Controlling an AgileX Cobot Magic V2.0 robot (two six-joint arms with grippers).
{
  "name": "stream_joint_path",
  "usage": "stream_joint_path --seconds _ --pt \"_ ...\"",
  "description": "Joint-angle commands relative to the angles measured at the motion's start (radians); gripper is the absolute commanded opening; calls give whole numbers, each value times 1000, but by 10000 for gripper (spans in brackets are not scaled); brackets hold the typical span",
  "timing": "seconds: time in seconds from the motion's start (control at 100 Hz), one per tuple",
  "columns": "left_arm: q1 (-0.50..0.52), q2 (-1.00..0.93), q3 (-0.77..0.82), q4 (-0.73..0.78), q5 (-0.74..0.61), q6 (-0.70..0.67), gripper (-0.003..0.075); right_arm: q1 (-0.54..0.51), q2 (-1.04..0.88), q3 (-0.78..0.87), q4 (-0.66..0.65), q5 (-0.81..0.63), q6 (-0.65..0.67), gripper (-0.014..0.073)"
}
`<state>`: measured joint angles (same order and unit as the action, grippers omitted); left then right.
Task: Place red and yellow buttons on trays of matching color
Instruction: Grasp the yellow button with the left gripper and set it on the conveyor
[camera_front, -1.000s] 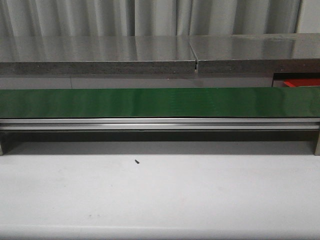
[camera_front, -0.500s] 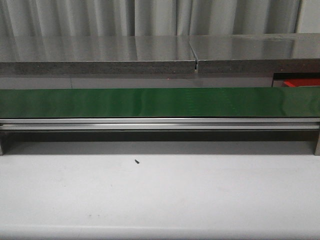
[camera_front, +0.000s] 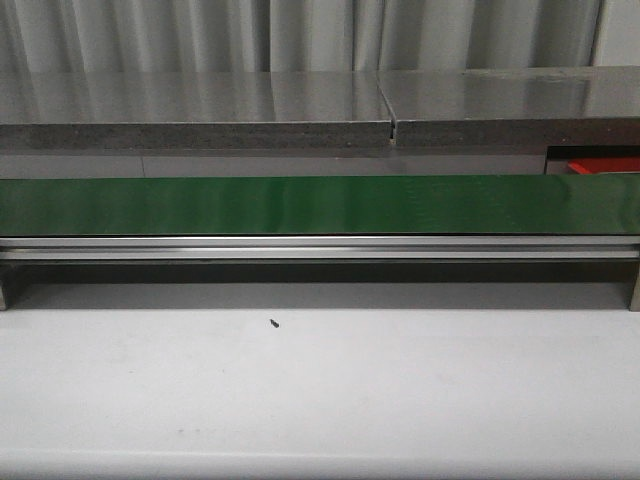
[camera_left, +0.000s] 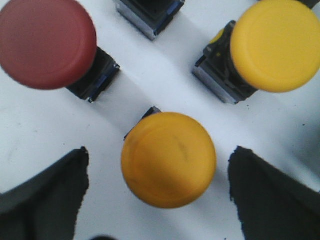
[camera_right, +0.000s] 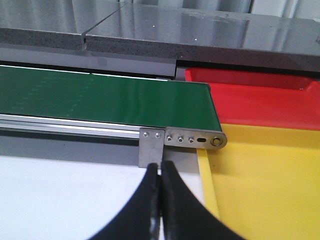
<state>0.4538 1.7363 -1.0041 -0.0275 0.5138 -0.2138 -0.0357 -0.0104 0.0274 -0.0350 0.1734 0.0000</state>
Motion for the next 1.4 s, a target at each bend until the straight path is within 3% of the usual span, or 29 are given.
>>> stream_joint_path --seconds 0.0,0.14,0.29,0.51,0.83,1.1,1.39 --pt "1 -38 -29 1 -47 -11 362 3 -17 0 -9 -78 0 -68" --pt "1 -50 -29 1 -54 -11 133 3 -17 0 -9 -78 0 -68" --pt "1 -100 -29 2 -37 -11 -21 3 -17 0 -9 -78 0 -68" --pt "-39 -227 -29 1 25 11 -19 3 -17 0 -9 -78 0 -68" --pt "-203 -358 -79 1 36 15 -19 3 -17 0 -9 -78 0 -68" --pt "-312 -261 -242 -3 99 40 -19 3 -17 0 -9 -78 0 -68" --pt "-352 -62 -412 -14 216 68 -19 3 -17 0 -9 -78 0 -68"
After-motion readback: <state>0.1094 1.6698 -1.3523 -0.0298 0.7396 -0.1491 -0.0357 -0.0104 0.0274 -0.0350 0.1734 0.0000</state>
